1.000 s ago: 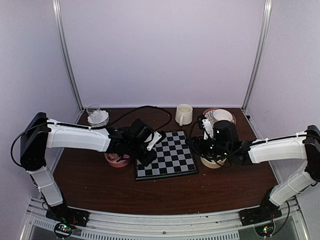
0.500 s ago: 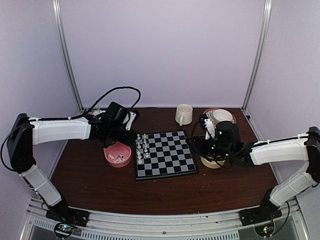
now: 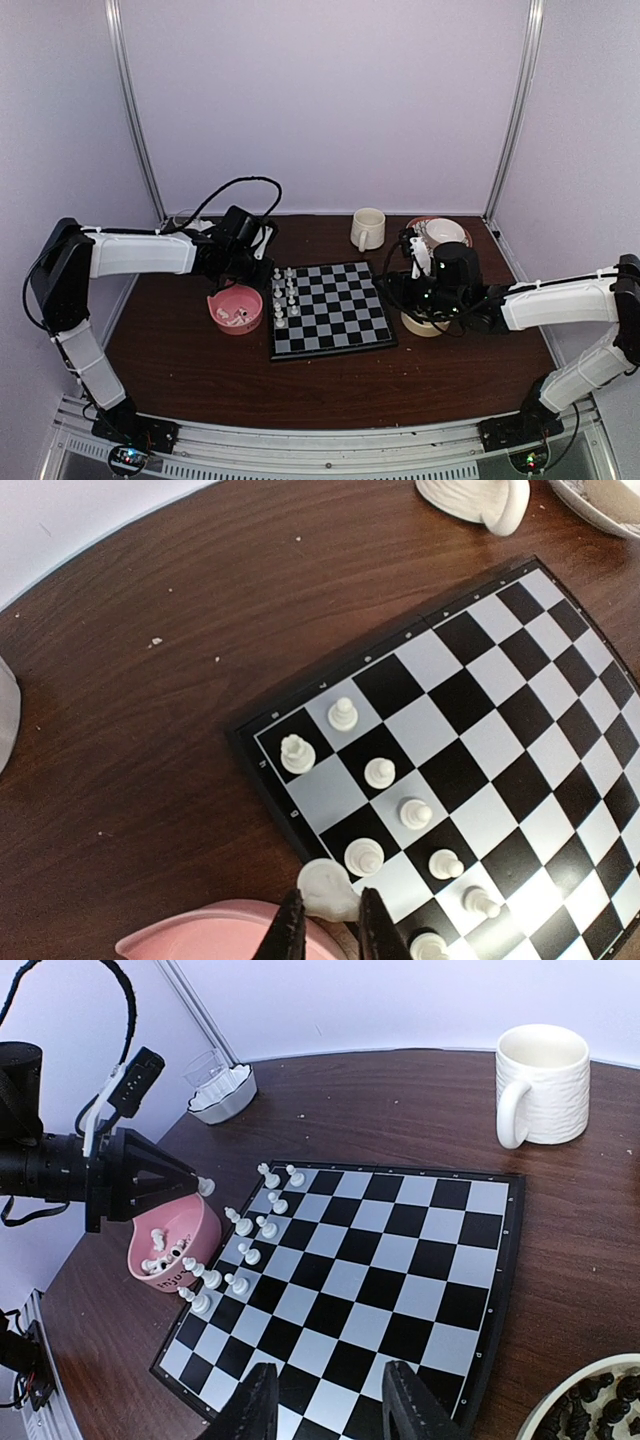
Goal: Set up the chess pieces on the board
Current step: Place the knight at b1.
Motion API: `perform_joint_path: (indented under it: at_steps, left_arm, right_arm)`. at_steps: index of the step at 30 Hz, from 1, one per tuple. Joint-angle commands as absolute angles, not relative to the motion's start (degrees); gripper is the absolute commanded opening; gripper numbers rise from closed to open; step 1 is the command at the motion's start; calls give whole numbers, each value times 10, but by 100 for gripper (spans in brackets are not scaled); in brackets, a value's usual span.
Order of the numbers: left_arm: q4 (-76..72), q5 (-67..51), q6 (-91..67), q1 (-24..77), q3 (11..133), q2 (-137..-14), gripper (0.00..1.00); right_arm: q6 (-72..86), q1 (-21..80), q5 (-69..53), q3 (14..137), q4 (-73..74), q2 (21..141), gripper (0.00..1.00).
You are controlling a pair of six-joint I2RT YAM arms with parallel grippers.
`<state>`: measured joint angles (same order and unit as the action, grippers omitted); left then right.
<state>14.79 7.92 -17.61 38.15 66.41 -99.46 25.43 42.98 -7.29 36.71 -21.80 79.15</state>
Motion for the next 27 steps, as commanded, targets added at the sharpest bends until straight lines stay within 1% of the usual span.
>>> perform_joint_path:
  at_steps: [1,6,27]
  left_arm:
    - [119,78,-169,376,674,-999,11]
    - [109,85,-166,376,662,-996,11]
    - [99,54,-167,351,685,-1054,10]
  right_arm:
    - [251,426,-72,365,-236,793,38]
    - [251,426,-72,364,-236,793,38]
    - [251,426,-79,367,-241,803,38]
